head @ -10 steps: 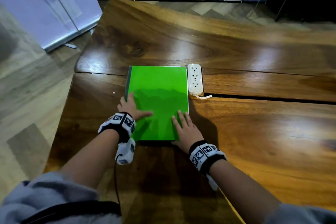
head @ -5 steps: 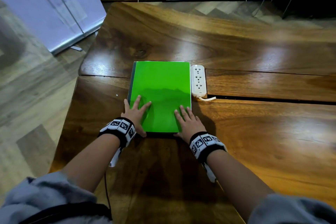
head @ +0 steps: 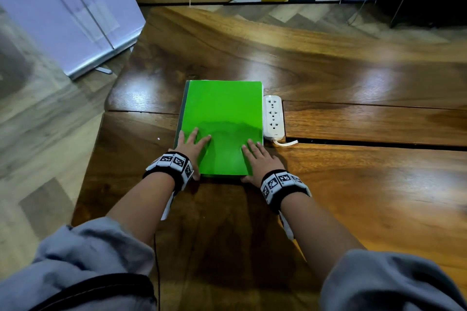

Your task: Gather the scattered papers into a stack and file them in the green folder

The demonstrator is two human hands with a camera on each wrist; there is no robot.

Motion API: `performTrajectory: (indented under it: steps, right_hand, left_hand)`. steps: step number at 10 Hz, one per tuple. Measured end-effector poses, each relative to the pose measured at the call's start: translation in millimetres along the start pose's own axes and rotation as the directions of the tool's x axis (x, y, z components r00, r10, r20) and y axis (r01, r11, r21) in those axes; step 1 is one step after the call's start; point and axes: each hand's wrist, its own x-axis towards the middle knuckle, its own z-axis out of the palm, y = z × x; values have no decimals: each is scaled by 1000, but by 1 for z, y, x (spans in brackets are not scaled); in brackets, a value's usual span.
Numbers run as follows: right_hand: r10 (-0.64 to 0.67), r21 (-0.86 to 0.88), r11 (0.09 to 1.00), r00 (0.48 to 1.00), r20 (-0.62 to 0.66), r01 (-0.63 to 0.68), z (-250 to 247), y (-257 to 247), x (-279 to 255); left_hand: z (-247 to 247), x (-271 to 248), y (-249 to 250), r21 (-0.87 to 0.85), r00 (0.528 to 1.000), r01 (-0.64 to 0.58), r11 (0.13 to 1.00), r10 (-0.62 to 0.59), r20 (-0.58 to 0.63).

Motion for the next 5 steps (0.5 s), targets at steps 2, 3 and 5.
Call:
performTrajectory:
  steps: [2, 3, 5]
  right_hand:
    - [-71, 4, 997, 997, 23, 71, -3, 22, -8]
    - [-63, 25, 998, 998, 21, 62, -3, 43, -22]
    - [80, 10, 997, 989, 122, -82, 13, 101, -77]
  left_hand:
    - [-4, -6, 15, 41, 1000, 5, 999, -6, 29]
    - [-8, -12, 40, 51, 998, -44, 998, 42, 42]
    - [-7, -22, 114, 107, 984, -178, 978, 176, 23]
